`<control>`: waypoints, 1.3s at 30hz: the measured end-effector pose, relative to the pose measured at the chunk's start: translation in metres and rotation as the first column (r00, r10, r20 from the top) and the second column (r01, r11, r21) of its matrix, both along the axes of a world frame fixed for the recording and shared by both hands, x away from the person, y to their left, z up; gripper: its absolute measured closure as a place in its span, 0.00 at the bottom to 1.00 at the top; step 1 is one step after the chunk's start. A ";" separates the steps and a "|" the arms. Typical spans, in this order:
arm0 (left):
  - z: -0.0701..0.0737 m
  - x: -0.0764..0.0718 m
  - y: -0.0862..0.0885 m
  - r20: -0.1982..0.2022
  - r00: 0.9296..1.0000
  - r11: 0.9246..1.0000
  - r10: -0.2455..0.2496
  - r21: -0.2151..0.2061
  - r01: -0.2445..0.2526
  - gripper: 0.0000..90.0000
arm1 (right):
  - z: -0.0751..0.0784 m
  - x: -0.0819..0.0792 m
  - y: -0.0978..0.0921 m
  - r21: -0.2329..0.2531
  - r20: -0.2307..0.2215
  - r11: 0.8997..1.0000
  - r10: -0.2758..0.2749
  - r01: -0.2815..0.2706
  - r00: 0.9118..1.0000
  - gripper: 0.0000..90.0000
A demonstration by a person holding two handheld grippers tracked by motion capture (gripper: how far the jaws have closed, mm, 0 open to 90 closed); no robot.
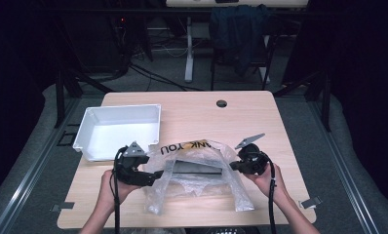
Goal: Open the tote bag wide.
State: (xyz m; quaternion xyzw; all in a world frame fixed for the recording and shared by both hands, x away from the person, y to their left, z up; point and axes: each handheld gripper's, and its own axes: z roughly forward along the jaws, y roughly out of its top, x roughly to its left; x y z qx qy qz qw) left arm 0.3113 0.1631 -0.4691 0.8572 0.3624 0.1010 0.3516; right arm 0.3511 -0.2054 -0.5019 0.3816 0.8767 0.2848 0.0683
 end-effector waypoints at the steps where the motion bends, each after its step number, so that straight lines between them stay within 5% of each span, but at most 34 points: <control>1: -0.001 0.001 -0.003 -0.003 1.000 1.000 -0.003 0.004 0.003 0.30 | 0.000 0.000 0.001 -0.002 0.005 1.000 -0.002 0.002 1.000 1.00; 5: -0.006 0.003 -0.013 -0.017 1.000 1.000 -0.023 0.018 0.023 0.31 | 0.000 0.000 0.002 -0.002 0.012 1.000 0.005 -0.005 1.000 1.00; 12: -0.020 0.004 -0.029 -0.023 0.999 0.993 -0.027 0.116 0.030 0.49 | -0.004 0.000 0.004 -0.045 0.039 0.999 -0.002 0.004 0.999 1.00; 18: -0.027 0.009 -0.030 -0.036 0.999 0.993 -0.027 0.111 0.031 0.65 | -0.007 0.002 0.004 -0.043 0.026 0.999 -0.007 0.009 1.000 0.96; 22: -0.032 0.012 -0.027 -0.050 0.999 0.996 -0.017 0.088 0.021 0.66 | -0.003 0.000 0.002 -0.021 0.030 1.000 -0.006 0.007 1.000 0.91; 29: -0.033 0.012 -0.026 -0.057 0.998 0.997 -0.010 0.073 0.014 0.66 | 0.012 -0.005 -0.004 0.027 0.045 0.999 -0.034 0.033 0.998 0.61; 39: -0.035 0.013 -0.026 -0.056 0.998 0.998 -0.007 0.068 0.010 0.64 | 0.037 -0.024 -0.008 0.098 0.116 0.995 -0.029 0.017 0.993 0.38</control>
